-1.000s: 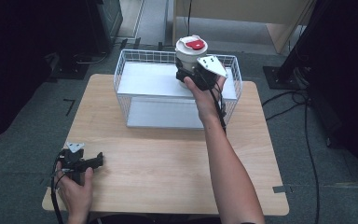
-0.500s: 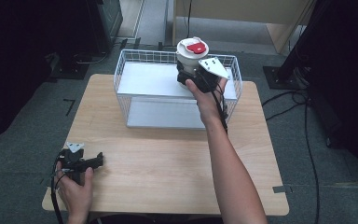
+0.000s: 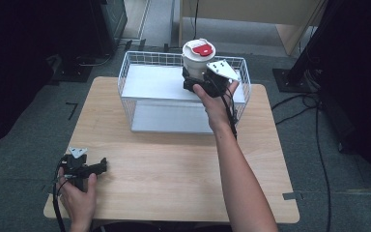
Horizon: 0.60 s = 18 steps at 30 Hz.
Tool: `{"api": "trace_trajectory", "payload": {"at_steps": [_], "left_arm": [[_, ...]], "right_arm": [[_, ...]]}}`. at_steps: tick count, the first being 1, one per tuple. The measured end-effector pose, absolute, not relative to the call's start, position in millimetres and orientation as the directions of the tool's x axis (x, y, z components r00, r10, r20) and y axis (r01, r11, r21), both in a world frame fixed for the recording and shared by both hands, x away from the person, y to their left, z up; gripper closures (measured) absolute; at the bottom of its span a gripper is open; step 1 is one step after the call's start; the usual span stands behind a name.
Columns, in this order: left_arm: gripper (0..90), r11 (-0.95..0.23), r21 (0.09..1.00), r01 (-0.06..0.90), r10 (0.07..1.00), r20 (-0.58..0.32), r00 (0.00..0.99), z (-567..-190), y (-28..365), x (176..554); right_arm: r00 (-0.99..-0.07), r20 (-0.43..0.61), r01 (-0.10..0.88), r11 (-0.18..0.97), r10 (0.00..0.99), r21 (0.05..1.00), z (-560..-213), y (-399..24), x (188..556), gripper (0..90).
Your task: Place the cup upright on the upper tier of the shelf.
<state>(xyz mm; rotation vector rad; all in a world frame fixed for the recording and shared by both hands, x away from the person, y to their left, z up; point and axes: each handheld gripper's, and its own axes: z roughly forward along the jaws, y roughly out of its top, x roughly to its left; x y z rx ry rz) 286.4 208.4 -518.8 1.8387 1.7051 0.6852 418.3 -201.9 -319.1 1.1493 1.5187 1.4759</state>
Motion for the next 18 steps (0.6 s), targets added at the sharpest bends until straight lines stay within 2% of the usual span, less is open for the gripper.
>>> {"api": "trace_trajectory", "payload": {"at_steps": [18], "left_arm": [[0.0, -0.061, 0.685, 0.726, 0.997, 0.010, 0.075, -518.7, 208.4, 286.6]], "right_arm": [[-0.368, 0.068, 0.115, -0.027, 0.927, 0.993, -332.4, -209.6, 397.4, 0.0]]}}
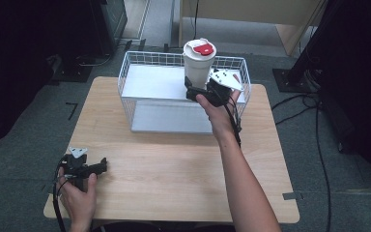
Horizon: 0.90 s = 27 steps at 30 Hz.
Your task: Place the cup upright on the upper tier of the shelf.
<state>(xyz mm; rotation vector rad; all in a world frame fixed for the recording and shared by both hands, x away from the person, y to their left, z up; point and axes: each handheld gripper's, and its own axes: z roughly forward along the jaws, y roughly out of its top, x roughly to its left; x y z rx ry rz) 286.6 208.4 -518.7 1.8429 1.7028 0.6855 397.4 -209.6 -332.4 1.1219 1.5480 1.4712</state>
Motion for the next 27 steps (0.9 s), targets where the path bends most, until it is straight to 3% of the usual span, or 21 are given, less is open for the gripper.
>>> {"api": "trace_trajectory", "payload": {"at_steps": [27], "left_arm": [[0.0, -0.062, 0.684, 0.727, 0.997, 0.010, 0.075, -518.6, 208.4, 286.6]], "right_arm": [[-0.382, 0.041, 0.089, -0.008, 0.923, 0.996, -345.7, -234.8, 354.1, 0.0]]}}
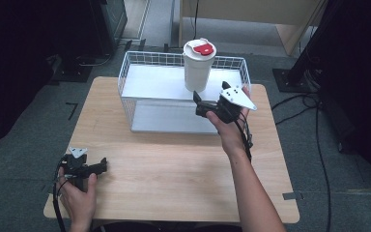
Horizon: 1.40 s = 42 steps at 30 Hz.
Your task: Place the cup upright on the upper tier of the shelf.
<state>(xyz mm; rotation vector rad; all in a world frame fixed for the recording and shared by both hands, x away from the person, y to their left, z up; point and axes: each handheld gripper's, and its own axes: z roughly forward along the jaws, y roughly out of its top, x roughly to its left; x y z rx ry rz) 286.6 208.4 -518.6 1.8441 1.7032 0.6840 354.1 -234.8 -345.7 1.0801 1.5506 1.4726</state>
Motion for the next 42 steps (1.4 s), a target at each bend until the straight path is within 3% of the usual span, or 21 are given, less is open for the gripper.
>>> {"api": "trace_trajectory", "payload": {"at_steps": [42], "left_arm": [[0.0, -0.063, 0.683, 0.727, 0.997, 0.010, 0.076, -518.5, 208.5, 286.5]], "right_arm": [[-0.258, 0.073, 0.159, -0.032, 0.963, 0.987, -406.7, -323.7, 282.9, 0.0]]}}
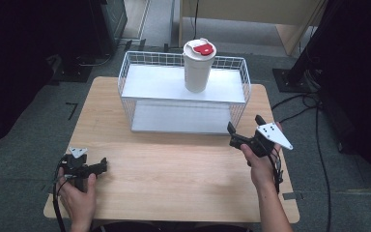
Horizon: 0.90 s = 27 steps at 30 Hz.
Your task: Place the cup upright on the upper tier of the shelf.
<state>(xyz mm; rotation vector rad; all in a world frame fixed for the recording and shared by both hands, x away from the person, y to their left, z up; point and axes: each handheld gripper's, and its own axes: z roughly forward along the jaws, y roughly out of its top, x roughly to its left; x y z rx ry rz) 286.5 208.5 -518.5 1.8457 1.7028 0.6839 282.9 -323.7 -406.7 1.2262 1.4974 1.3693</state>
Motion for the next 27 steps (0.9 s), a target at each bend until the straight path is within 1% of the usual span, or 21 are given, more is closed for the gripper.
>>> {"api": "trace_trajectory", "payload": {"at_steps": [11, 15, 27], "left_arm": [[0.0, -0.062, 0.684, 0.727, 0.997, 0.010, 0.076, -518.6, 208.4, 286.5], [0.0, -0.062, 0.684, 0.727, 0.997, 0.010, 0.076, -518.6, 208.4, 286.5], [0.0, -0.062, 0.684, 0.727, 0.997, 0.010, 0.076, -518.6, 208.4, 286.5]], "right_arm": [[-0.217, 0.078, 0.204, -0.033, 0.973, 0.978, -436.0, -347.4, 258.5, 0.0], [-0.195, 0.055, 0.217, -0.012, 0.979, 0.976, -445.8, -357.2, 250.5, 0.0], [-0.133, 0.067, 0.287, -0.026, 0.989, 0.958, -476.0, -386.6, 222.7, 0.0]]}}
